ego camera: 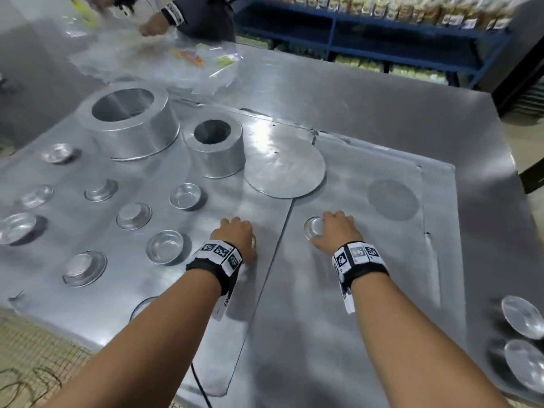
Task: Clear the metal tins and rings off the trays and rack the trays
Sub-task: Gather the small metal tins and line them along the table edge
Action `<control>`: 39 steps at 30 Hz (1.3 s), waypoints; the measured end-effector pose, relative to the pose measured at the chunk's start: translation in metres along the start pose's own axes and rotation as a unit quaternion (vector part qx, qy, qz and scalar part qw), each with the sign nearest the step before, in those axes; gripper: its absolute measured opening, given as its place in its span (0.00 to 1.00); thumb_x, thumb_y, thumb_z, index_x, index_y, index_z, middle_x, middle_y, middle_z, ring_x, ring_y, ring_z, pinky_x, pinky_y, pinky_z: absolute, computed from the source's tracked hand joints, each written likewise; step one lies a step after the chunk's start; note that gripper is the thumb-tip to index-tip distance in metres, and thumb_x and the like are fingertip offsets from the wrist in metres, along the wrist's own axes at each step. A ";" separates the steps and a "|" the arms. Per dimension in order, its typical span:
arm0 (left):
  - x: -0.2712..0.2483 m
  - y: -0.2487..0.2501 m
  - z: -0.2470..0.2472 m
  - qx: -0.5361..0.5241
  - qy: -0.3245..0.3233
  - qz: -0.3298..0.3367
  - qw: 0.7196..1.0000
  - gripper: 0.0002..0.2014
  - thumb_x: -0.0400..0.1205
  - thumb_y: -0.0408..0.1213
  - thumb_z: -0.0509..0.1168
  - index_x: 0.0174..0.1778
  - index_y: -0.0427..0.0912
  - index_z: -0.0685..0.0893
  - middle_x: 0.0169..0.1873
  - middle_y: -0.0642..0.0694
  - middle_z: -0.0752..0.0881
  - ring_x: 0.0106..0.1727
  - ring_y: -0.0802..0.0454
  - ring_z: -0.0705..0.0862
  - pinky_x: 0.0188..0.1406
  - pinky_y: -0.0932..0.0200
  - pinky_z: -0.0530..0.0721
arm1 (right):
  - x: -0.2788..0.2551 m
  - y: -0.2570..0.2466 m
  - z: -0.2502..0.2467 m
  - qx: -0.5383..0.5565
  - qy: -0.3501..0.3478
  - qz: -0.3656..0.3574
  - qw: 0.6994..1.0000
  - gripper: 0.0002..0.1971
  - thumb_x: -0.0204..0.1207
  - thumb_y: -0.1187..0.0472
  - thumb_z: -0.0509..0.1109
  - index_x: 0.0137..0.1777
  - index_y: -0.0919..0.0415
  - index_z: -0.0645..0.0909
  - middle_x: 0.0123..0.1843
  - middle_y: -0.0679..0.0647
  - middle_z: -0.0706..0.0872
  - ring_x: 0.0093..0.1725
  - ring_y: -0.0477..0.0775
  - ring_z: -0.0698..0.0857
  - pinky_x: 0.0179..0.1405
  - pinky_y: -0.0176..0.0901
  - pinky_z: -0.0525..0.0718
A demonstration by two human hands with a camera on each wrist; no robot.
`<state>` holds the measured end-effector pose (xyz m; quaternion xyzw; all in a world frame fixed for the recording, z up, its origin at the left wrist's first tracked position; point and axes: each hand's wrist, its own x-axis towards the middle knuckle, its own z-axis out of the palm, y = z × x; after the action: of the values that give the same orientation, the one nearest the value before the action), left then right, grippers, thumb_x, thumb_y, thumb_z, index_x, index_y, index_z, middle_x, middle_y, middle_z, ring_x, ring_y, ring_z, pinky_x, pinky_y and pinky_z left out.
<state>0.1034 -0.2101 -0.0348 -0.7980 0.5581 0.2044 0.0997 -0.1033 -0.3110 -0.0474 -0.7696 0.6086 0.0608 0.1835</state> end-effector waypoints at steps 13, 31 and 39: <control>0.000 0.001 -0.007 -0.022 -0.010 -0.003 1.000 0.34 0.68 0.54 0.79 0.66 0.43 0.75 0.62 0.41 0.72 0.65 0.37 0.75 0.51 0.48 0.82 | -0.005 -0.001 0.005 0.050 0.029 0.005 0.998 0.40 0.52 0.45 0.87 0.60 0.57 0.73 0.59 0.59 0.79 0.62 0.63 0.75 0.58 0.52 0.81; -0.060 0.144 -0.031 -0.053 0.018 0.158 0.986 0.24 0.64 0.59 0.73 0.41 0.44 0.76 0.50 0.46 0.72 0.44 0.41 0.82 0.48 0.48 0.87 | -0.118 0.123 -0.051 0.096 0.083 0.074 0.989 0.30 0.59 0.50 0.81 0.58 0.52 0.72 0.58 0.55 0.74 0.57 0.61 0.79 0.54 0.49 0.82; -0.065 0.248 -0.023 -0.063 0.016 0.251 0.966 0.22 0.64 0.58 0.71 0.25 0.40 0.82 0.45 0.47 0.78 0.39 0.44 0.85 0.43 0.55 0.86 | -0.154 0.211 -0.081 0.076 0.129 0.153 0.977 0.22 0.66 0.47 0.79 0.50 0.61 0.76 0.51 0.55 0.74 0.46 0.61 0.82 0.43 0.47 0.79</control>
<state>-0.1419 -0.2527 0.0311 -0.6405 0.7280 0.2443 -0.0140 -0.3547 -0.2392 0.0323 -0.6523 0.7408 -0.0582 0.1494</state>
